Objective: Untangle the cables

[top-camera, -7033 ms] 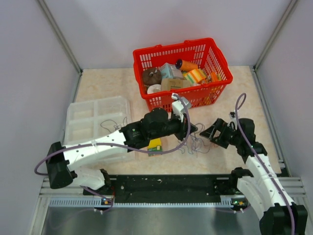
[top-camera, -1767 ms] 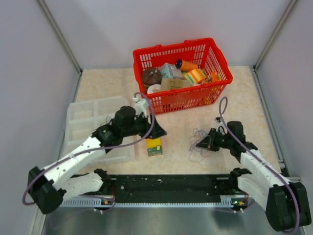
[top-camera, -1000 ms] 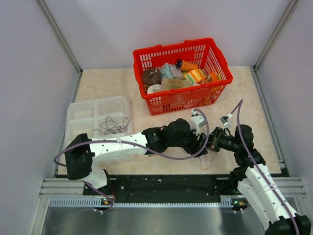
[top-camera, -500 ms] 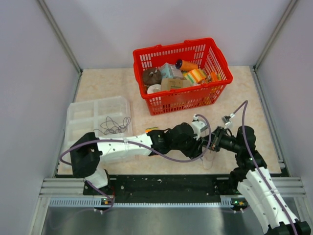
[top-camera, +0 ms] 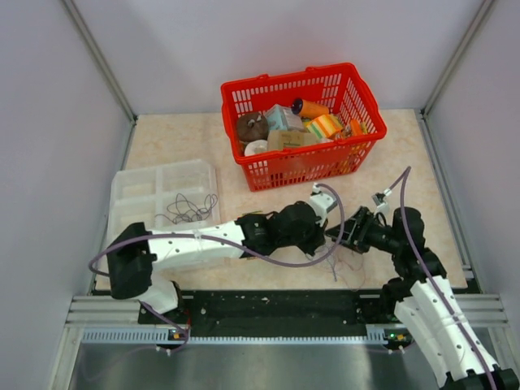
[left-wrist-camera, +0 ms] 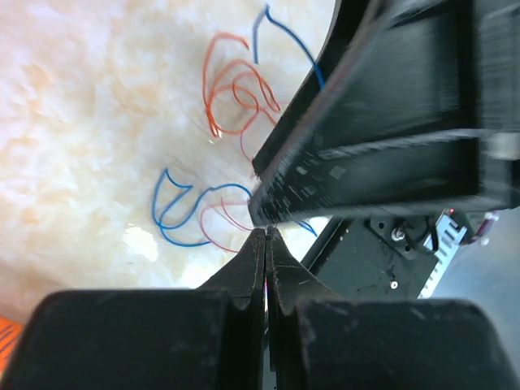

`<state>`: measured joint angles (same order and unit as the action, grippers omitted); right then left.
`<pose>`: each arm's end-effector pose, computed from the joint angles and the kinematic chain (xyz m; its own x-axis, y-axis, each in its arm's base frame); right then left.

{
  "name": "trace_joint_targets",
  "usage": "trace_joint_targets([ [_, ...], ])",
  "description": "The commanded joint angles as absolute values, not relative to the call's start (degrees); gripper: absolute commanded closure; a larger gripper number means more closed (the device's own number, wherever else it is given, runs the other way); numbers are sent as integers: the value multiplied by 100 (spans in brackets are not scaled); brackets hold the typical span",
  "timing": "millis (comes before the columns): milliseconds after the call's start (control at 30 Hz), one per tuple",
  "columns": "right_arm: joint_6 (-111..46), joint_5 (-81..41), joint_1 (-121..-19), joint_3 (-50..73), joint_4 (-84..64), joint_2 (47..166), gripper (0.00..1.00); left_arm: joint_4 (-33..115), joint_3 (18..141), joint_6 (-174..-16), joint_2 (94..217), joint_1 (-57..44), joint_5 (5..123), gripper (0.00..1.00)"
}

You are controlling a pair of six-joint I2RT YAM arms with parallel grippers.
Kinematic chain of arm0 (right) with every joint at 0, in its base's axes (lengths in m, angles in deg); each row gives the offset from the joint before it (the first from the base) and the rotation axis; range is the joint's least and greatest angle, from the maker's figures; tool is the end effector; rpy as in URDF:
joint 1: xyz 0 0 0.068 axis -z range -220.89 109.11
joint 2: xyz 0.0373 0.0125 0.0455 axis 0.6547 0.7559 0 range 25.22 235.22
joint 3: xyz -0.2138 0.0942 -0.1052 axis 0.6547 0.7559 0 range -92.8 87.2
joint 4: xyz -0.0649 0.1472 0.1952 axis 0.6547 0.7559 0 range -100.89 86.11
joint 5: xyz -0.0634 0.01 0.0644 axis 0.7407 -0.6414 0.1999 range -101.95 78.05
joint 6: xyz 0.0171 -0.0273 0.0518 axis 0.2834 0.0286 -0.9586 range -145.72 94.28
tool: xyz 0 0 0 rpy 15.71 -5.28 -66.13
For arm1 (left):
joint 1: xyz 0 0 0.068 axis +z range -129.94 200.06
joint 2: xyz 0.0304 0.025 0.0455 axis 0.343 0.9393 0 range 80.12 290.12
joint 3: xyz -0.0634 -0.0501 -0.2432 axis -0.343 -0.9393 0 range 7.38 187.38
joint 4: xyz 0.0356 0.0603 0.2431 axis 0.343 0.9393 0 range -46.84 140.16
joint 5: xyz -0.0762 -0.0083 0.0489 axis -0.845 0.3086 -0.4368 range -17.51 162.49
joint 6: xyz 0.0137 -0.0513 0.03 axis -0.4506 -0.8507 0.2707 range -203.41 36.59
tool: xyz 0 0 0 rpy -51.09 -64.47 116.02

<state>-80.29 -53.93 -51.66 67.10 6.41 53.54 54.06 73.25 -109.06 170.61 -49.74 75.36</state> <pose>0.1339 0.0564 0.2097 -0.8416 0.4567 -0.2884 -0.0793 0.4236 0.9024 0.1260 -0.3360 0.2471 -0.5806 0.3256 -0.7462 0.7453 0.5815 -0.3261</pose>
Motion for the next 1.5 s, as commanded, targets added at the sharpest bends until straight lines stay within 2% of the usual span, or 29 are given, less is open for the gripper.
trace_joint_targets([
  [0,-6643,-3818,-5214,6338,2003,5799,39,5029,7164,-10661,15854,-4955,8293,100],
  [67,-6458,-3420,-5214,6347,2110,6106,35,4880,6875,-10653,15458,-4955,8662,100],
  [167,-6448,-3663,-5206,6435,1900,6397,31,4607,6470,-10705,15009,-4937,9006,100],
  [267,-6536,-3841,-5214,6575,1628,6416,32,4720,6521,-10775,15112,-4911,8665,100],
  [333,-6606,-3797,-5223,6628,1539,6381,37,4861,6679,-10863,15375,-4911,8375,98],
  [367,-6641,-3788,-5214,6628,1504,6389,42,4957,6758,-10942,15542,-4902,8252,90],
  [400,-6676,-3814,-5223,6611,1460,6398,46,5097,6863,-11021,15683,-4902,8120,75],
  [500,-6738,-3771,-5223,6532,1267,6512,51,5048,6909,-11259,15983,-4902,7804,34],
  [533,-6730,-3736,-5223,6488,1249,6573,53,4881,6839,-11320,16027,-4902,7715,25],
  [600,-6747,-3700,-5223,6400,1170,6757,56,4564,6663,-11539,16097,-4902,7671,24],
  [667,-6861,-3805,-5223,6409,934,7003,63,4204,6496,-11628,16159,-4902,7539,24],
  [867,-7879,-4648,-5223,6786,-296,7286,86,3956,6486,-11794,16563,-4893,7275,39],
  [933,-8204,-4903,-5223,6787,-465,7102,94,3895,6495,-11856,16686,-4885,7284,39],
  [1000,-8529,-5088,-5214,6778,-491,6804,99,3868,6539,-11874,16774,-4876,7275,34],
  [1100,-9092,-5291,-5223,6813,-509,6268,100,3912,6565,-11900,16792,-4867,7441,30],
  [1233,-9716,-5361,-5214,6813,-500,5512,100,3973,6530,-11936,16722,-4858,7688,33],
  [1367,-9990,-5572,-5214,6646,-491,5299,100,4035,6618,-11883,16686,-4858,7810,34],
  [1467,-9990,-5686,-5223,6523,-378,5238,100,4202,6741,-11813,16634,-4858,8021,29],
])
